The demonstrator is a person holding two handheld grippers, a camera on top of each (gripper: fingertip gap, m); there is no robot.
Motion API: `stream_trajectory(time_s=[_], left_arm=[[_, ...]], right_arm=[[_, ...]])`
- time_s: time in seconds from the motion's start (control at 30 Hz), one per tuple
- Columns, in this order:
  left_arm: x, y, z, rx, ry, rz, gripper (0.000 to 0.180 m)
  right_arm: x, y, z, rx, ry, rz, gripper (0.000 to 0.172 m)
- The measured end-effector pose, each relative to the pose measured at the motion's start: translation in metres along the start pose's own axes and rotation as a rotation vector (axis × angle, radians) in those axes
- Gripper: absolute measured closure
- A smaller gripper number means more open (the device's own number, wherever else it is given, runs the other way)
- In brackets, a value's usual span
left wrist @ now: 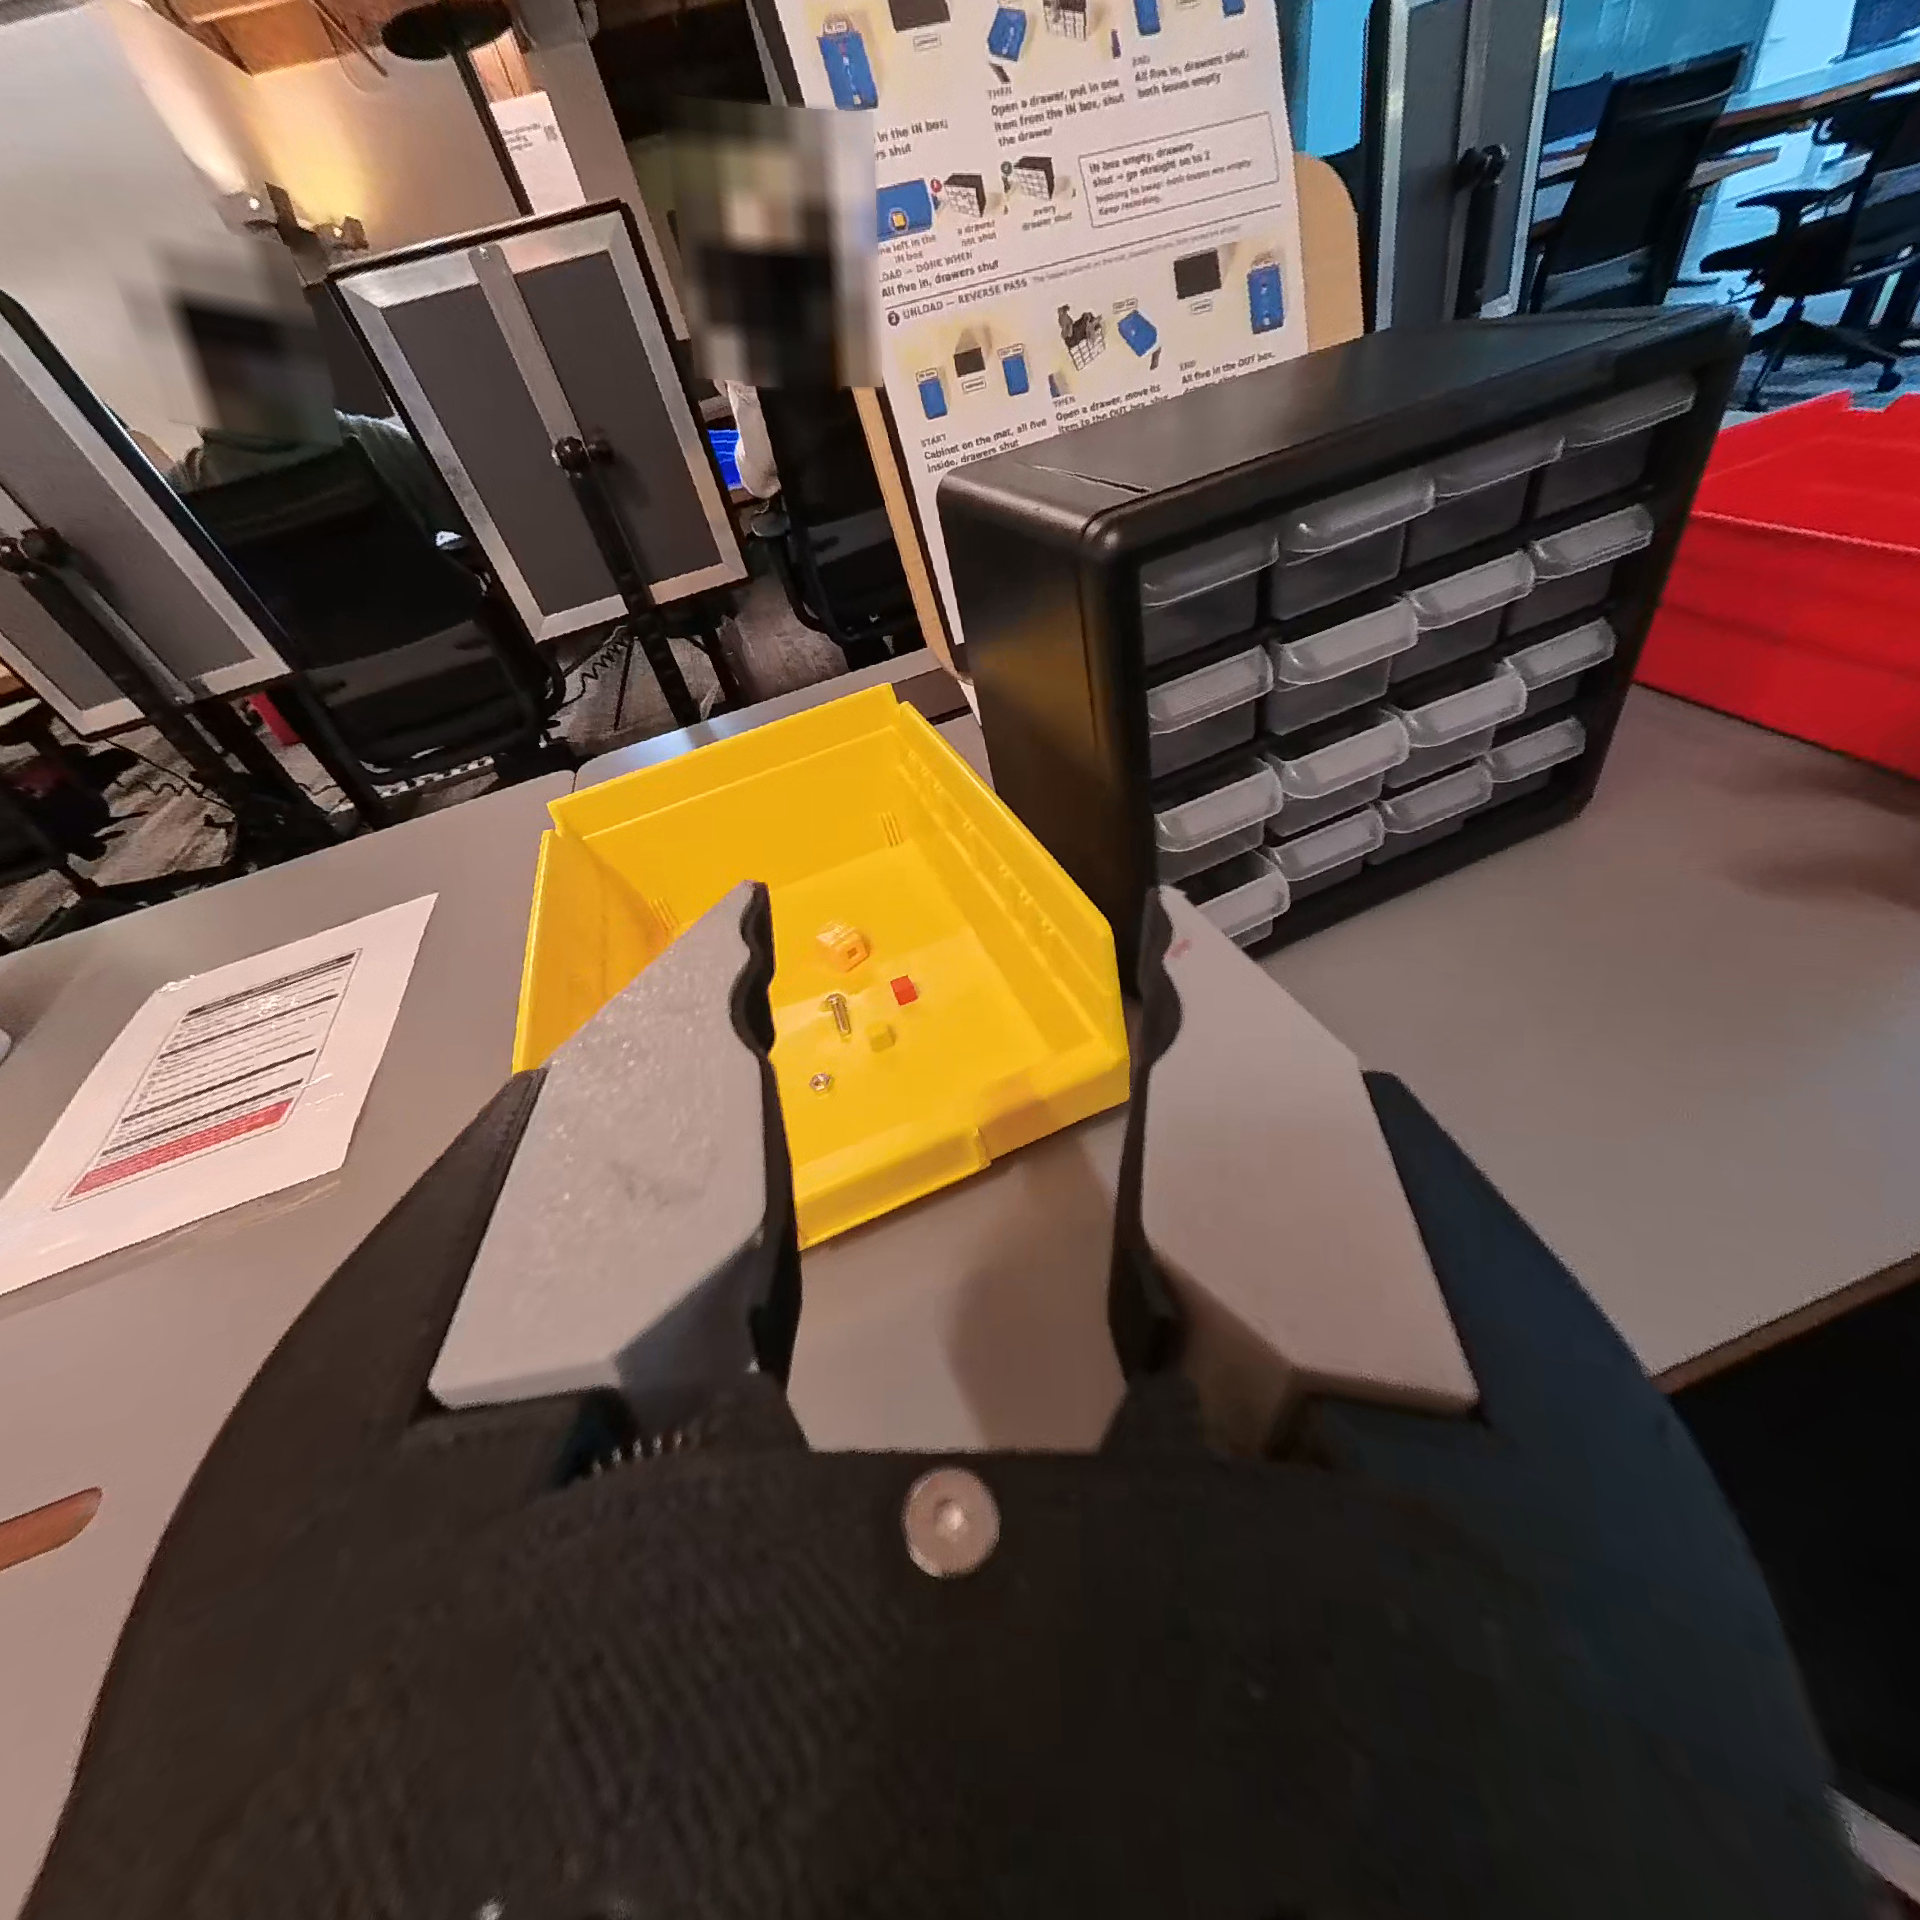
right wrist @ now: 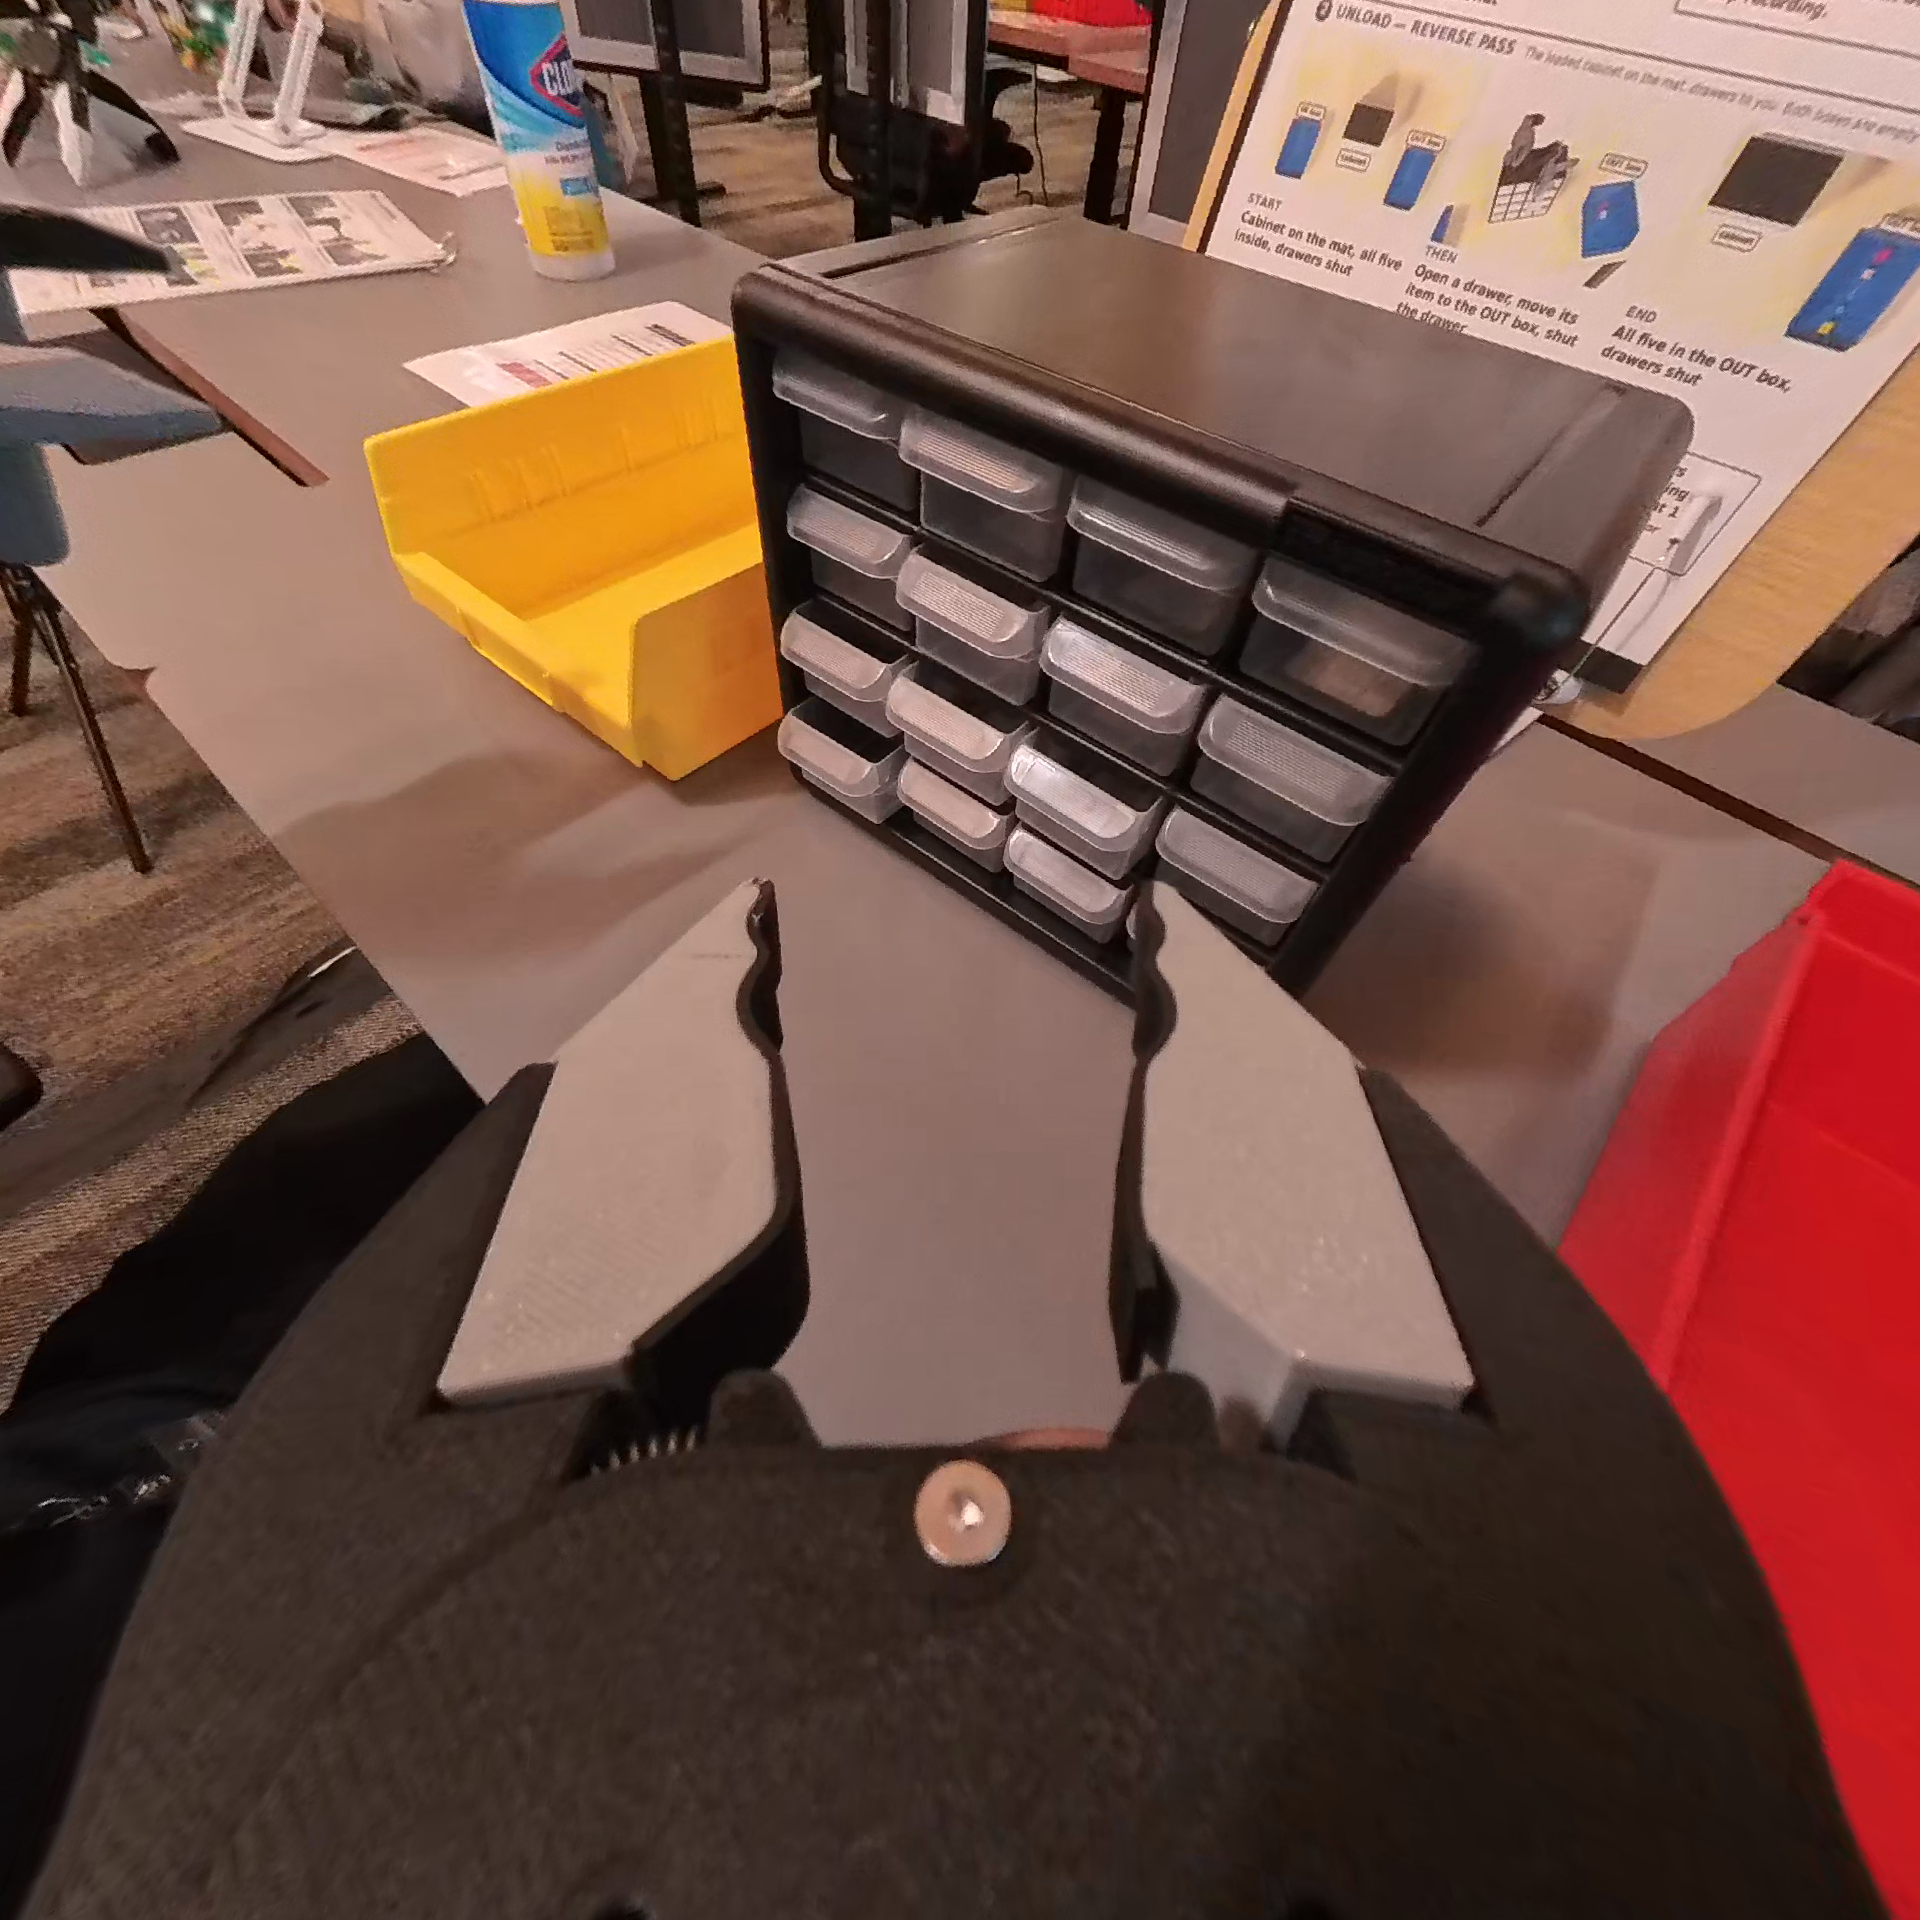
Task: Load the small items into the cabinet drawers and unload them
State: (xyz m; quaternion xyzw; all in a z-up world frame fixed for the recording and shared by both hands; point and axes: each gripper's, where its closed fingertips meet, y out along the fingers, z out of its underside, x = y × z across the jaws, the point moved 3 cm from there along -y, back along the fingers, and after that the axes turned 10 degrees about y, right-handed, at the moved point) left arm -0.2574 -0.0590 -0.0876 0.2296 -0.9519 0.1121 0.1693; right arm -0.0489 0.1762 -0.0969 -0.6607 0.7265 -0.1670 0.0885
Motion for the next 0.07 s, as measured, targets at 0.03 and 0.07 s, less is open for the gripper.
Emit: stream_trajectory(time_s=[0.03, 0.07], left_arm=[[0.0005, 0.0005, -0.0003, -0.002, -0.002, -0.002, 0.112], [0.0005, 0.0013, -0.0004, -0.004, -0.007, -0.001, 0.112]], right_arm=[[0.0005, 0.0008, 0.0008, 0.003, -0.003, -0.001, 0.106], [0.0007, 0.0016, 0.0021, 0.01, -0.004, 0.0, 0.106]])
